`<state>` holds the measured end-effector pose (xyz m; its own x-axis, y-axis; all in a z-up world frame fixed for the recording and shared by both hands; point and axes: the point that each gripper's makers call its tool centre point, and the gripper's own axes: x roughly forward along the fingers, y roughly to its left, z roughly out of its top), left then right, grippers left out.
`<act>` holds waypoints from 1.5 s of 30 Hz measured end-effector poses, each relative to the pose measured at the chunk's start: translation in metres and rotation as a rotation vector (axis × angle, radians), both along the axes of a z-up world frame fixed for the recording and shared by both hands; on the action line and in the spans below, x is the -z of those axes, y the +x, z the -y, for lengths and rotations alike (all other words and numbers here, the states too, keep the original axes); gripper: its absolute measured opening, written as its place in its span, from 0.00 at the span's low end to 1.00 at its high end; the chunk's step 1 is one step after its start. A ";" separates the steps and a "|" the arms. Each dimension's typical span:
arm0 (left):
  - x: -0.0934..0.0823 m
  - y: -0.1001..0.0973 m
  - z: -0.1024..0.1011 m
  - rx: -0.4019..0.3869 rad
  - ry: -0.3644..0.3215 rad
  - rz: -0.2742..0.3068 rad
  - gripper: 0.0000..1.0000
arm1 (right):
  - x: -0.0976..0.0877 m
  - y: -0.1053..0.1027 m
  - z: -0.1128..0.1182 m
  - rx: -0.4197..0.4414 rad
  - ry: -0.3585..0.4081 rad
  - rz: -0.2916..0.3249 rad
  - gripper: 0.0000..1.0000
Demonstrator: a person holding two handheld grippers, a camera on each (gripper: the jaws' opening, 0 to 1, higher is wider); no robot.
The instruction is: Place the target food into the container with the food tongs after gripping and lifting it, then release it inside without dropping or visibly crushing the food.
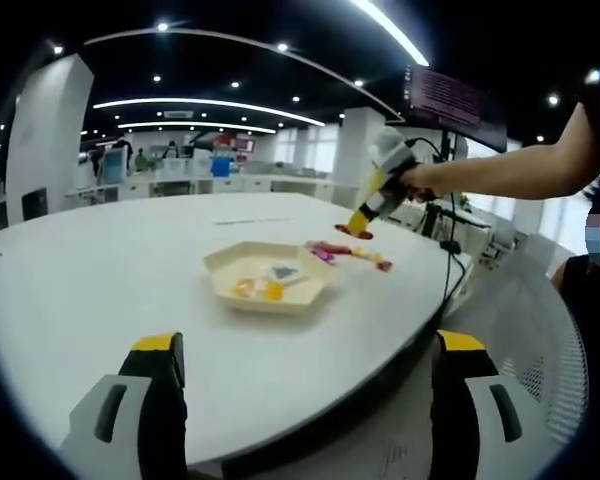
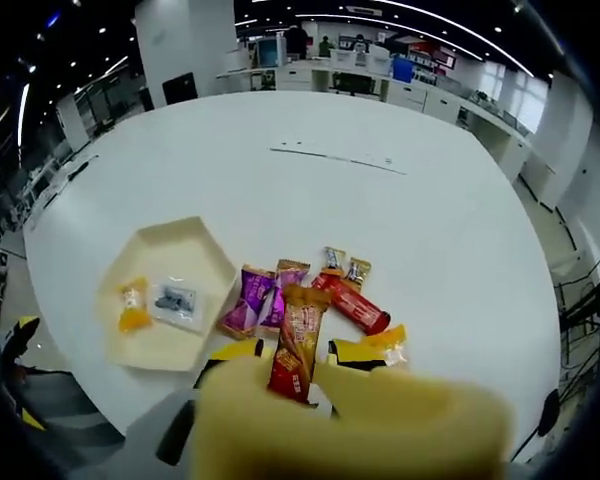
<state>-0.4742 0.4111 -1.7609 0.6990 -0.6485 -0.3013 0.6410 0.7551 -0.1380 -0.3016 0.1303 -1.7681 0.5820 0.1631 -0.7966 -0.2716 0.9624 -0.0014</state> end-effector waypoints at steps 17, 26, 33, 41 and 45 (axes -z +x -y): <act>0.002 -0.001 0.000 -0.007 -0.014 -0.026 0.98 | -0.021 0.016 -0.068 -0.099 0.022 0.017 0.25; 0.003 0.000 -0.002 -0.017 -0.004 -0.026 0.99 | -0.029 0.019 -0.118 -0.181 0.043 0.014 0.25; 0.003 0.000 -0.003 -0.016 -0.003 -0.025 0.99 | -0.028 0.020 -0.146 -0.232 0.054 0.013 0.25; 0.002 0.001 -0.005 -0.026 -0.008 -0.018 0.99 | -0.022 0.017 -0.164 -0.274 0.055 -0.001 0.25; 0.002 0.001 -0.005 -0.023 -0.007 -0.016 0.99 | -0.025 0.018 -0.171 -0.287 0.063 0.002 0.25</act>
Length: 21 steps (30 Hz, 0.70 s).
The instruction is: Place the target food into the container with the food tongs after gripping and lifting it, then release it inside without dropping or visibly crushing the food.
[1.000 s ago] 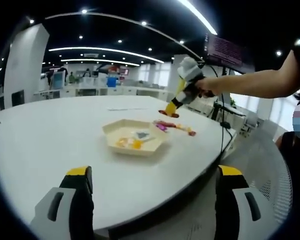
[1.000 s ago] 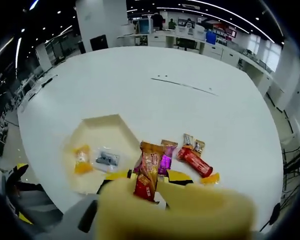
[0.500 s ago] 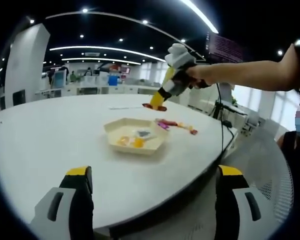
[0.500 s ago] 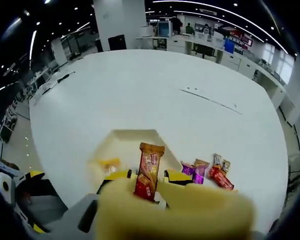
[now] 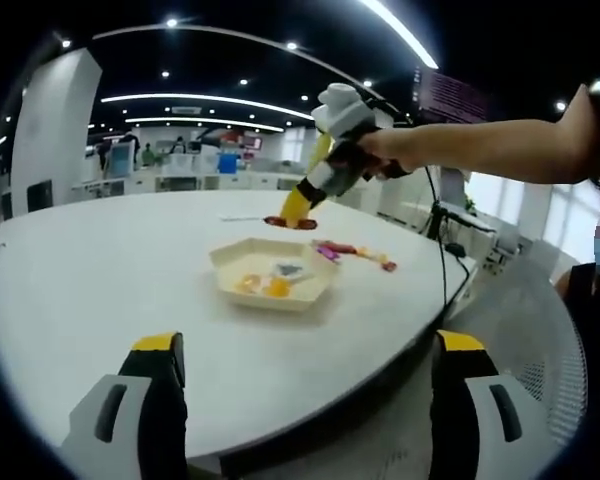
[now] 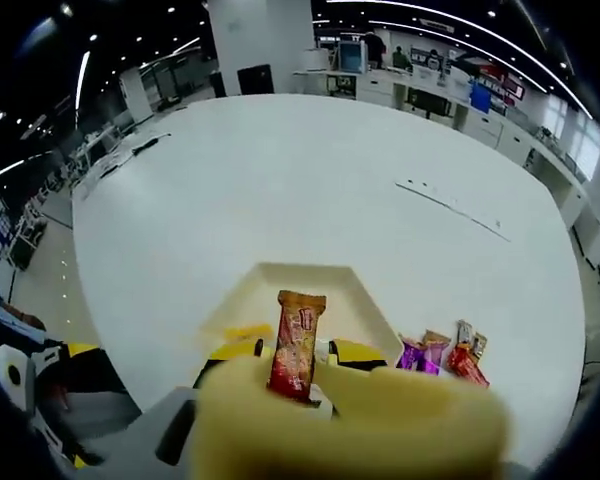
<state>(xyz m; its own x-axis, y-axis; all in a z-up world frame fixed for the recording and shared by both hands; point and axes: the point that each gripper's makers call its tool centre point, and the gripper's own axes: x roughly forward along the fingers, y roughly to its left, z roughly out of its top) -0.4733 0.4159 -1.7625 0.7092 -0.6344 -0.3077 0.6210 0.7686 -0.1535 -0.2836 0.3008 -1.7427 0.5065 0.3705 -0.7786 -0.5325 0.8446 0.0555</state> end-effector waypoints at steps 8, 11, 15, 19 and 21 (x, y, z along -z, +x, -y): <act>-0.001 0.000 0.001 0.007 0.000 0.008 0.99 | -0.010 0.003 -0.008 -0.037 0.005 0.031 0.25; -0.001 0.000 0.001 0.007 0.001 0.008 0.99 | -0.010 0.005 -0.011 -0.073 0.004 0.052 0.30; 0.000 0.000 0.001 0.006 0.001 0.008 0.99 | -0.010 0.006 -0.007 -0.077 0.001 0.057 0.31; 0.000 -0.001 0.002 0.007 0.003 0.006 0.99 | -0.010 0.008 0.002 -0.062 0.008 0.065 0.31; 0.000 -0.001 0.002 0.012 0.003 0.005 0.99 | -0.009 0.007 0.009 -0.053 0.009 0.058 0.32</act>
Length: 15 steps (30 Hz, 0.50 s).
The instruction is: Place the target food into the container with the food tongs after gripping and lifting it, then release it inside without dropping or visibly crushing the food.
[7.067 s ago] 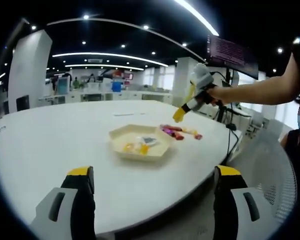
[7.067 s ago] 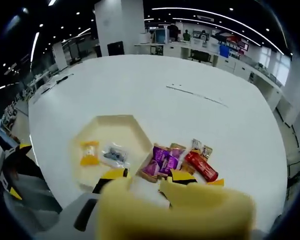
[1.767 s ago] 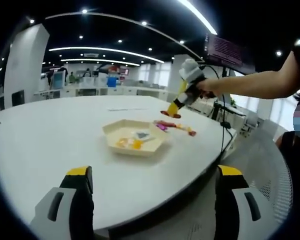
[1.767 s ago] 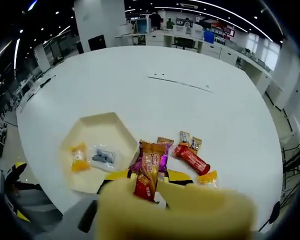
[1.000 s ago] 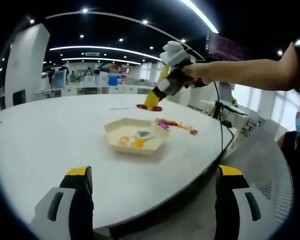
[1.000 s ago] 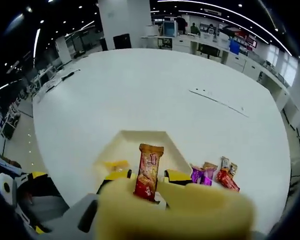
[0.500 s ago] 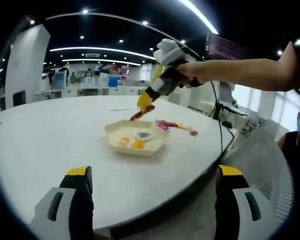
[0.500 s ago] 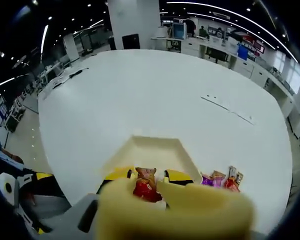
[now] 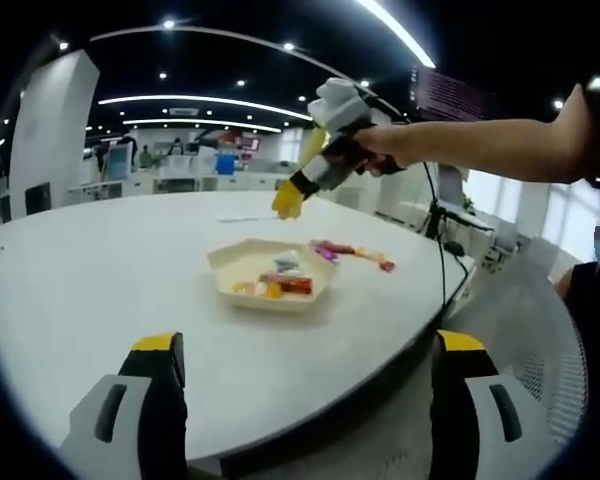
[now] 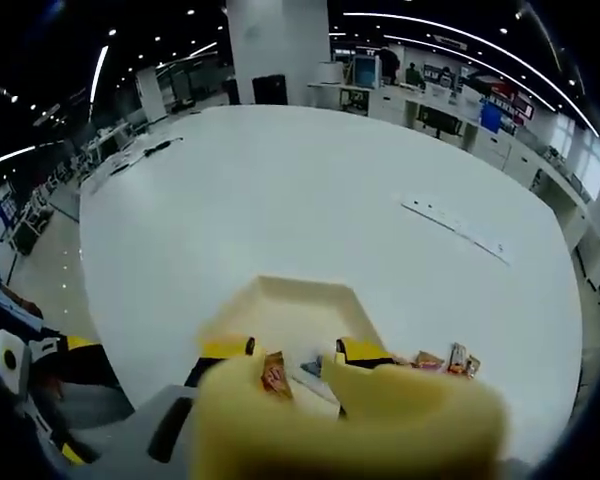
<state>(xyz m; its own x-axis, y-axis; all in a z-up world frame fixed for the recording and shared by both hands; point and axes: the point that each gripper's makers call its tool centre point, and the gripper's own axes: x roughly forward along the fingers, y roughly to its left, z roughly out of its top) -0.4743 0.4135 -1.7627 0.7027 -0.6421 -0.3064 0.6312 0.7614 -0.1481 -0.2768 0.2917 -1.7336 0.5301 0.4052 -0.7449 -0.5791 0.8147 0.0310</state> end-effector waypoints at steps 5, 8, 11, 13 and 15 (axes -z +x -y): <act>-0.004 0.001 0.002 0.012 0.007 0.032 0.99 | 0.008 0.000 0.035 0.063 -0.005 -0.019 0.32; -0.004 0.001 0.003 0.020 0.003 0.030 0.99 | 0.011 -0.003 0.055 0.096 -0.011 -0.024 0.32; -0.006 0.000 0.005 0.028 0.000 0.041 0.99 | 0.013 -0.003 0.074 0.127 -0.011 -0.019 0.32; -0.005 0.000 0.005 0.030 0.002 0.034 0.99 | 0.016 -0.002 0.085 0.136 -0.024 -0.010 0.31; -0.004 -0.001 0.005 0.034 0.004 0.033 0.99 | 0.022 -0.003 0.103 0.152 -0.062 -0.007 0.32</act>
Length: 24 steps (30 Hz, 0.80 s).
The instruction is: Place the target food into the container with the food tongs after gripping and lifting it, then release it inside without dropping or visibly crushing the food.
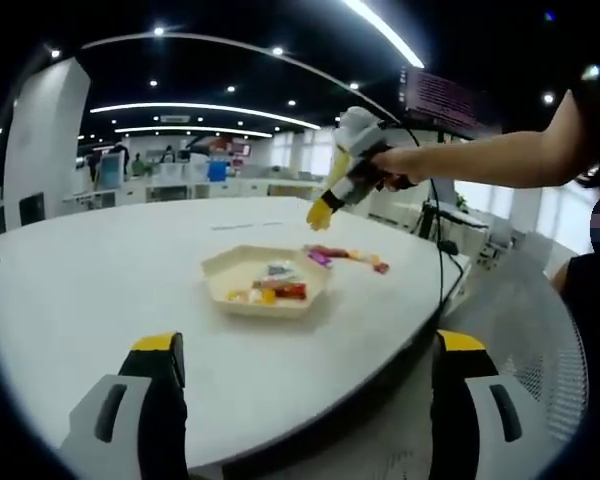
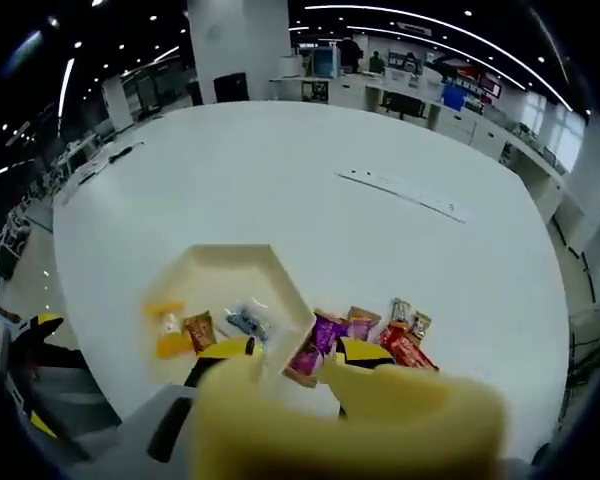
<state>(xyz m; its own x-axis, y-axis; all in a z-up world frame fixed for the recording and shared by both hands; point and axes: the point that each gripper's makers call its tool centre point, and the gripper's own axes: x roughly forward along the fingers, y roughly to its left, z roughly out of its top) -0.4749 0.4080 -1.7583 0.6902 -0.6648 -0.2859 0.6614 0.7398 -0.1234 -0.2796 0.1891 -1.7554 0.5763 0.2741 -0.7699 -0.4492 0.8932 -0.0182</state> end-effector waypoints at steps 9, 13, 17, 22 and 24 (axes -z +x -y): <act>0.000 0.003 -0.002 -0.020 0.010 0.011 0.99 | 0.020 0.009 0.043 0.125 0.050 -0.019 0.31; 0.000 0.003 -0.003 -0.025 0.018 0.013 0.99 | 0.030 0.015 0.049 0.145 0.055 -0.030 0.31; 0.000 0.003 -0.003 -0.029 0.021 0.009 0.99 | 0.039 0.020 0.048 0.155 0.056 -0.036 0.31; 0.001 0.002 -0.003 -0.034 0.025 0.002 0.99 | 0.050 0.029 0.040 0.169 0.066 -0.040 0.31; 0.002 0.003 -0.004 -0.034 0.026 0.002 0.99 | 0.055 0.033 0.036 0.173 0.059 -0.036 0.31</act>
